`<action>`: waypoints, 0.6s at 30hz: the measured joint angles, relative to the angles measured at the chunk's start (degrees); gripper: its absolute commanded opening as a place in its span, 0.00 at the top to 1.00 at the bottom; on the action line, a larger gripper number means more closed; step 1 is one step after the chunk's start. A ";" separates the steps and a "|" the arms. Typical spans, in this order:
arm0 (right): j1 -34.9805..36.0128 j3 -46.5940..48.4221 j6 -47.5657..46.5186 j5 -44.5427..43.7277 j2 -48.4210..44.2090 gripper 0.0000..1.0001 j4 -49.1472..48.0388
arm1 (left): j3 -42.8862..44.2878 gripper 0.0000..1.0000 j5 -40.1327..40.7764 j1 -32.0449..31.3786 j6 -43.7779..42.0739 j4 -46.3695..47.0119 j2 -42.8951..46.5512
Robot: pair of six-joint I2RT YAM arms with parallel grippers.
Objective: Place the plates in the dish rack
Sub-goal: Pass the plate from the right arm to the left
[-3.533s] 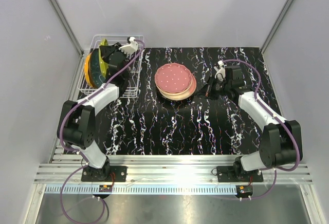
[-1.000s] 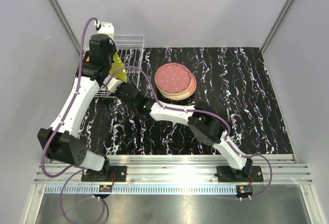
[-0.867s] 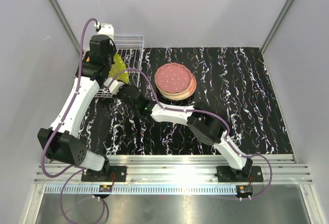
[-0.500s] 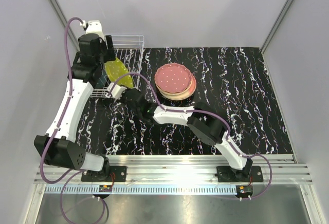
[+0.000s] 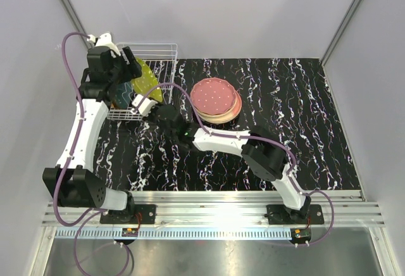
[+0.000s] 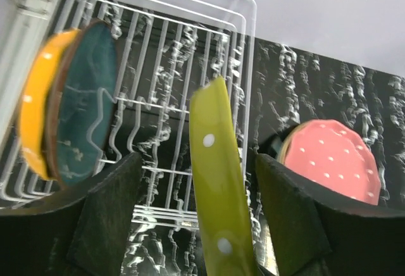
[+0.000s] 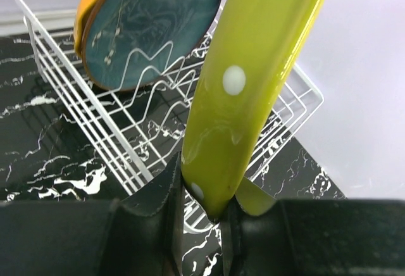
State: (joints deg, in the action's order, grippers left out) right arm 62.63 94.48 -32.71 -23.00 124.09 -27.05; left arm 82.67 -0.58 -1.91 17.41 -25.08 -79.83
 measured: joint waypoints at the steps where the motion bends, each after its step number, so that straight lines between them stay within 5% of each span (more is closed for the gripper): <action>1: 0.09 0.00 0.02 0.00 -0.31 1.00 -0.13 | -0.42 0.45 -1.16 0.26 0.70 0.20 0.00; 8: 1.60 -0.02 -2.58 -3.93 -0.72 0.92 0.35 | -1.68 1.00 -5.44 0.90 7.76 0.48 -0.02; 18: 2.47 -1.33 -2.03 -4.31 -4.09 0.08 -2.82 | -1.73 1.00 -7.15 1.79 7.91 -1.55 0.07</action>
State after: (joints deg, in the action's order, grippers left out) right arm 65.10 93.14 -34.74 -27.31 120.01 -29.87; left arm 80.95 -7.73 -0.12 25.32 -26.63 -79.77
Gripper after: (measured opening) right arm 0.758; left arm 0.310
